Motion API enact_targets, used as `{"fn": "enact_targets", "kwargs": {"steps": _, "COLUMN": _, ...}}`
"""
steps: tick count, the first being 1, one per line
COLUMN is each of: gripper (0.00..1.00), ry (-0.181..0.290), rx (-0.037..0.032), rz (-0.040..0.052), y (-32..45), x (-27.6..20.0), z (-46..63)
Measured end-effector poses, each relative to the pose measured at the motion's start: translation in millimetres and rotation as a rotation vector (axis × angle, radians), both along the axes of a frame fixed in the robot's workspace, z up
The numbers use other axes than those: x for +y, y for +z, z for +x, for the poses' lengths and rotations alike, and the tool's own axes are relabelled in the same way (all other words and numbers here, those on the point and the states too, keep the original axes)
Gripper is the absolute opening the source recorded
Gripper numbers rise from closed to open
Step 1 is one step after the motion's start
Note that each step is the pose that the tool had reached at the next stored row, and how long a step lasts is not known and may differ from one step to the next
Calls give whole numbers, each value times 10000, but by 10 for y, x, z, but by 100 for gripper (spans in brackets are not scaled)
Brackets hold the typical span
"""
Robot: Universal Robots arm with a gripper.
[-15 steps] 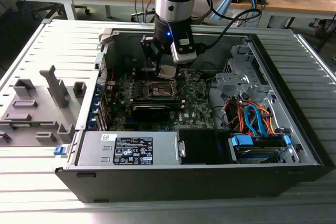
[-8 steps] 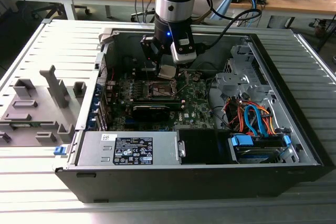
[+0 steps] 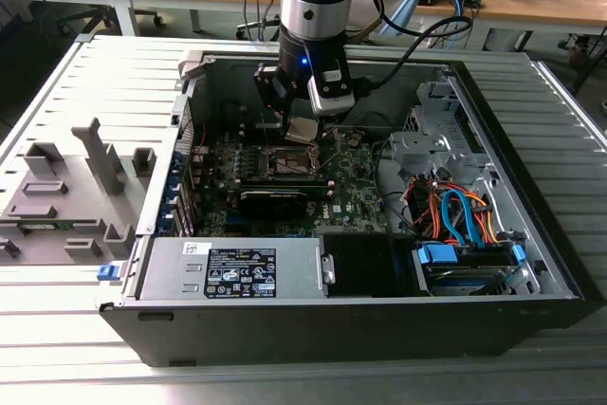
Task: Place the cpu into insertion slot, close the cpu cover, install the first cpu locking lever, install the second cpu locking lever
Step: 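Place the cpu into insertion slot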
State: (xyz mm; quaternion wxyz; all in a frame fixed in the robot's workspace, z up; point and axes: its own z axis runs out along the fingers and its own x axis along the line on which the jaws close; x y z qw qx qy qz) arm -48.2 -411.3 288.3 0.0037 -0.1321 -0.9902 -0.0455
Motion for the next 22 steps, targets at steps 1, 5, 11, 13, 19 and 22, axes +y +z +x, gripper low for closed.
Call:
{"fn": "enact_targets", "kwargs": {"steps": 1, "gripper": 54, "ry": -4, "rx": 0, "rz": 0, "y": 0, "x": 0, "z": 0}}
{"fn": "enact_targets", "kwargs": {"steps": 5, "gripper": 54, "ry": -31, "rx": 0, "rz": 0, "y": 0, "x": 0, "z": 0}}
{"fn": "enact_targets", "kwargs": {"steps": 11, "gripper": 54, "ry": -61, "rx": 0, "rz": 1, "y": 0, "x": 0, "z": 0}}
{"fn": "enact_targets", "kwargs": {"steps": 13, "gripper": 54, "ry": -70, "rx": 0, "rz": 1, "y": 0, "x": 0, "z": 0}}
{"fn": "enact_targets", "kwargs": {"steps": 19, "gripper": 54, "ry": -104, "rx": 0, "rz": 0, "y": 0, "x": 0, "z": 0}}
{"fn": "enact_targets", "kwargs": {"steps": 22, "gripper": 54, "ry": -116, "rx": -1, "rz": 1, "y": 0, "x": 0, "z": 0}}
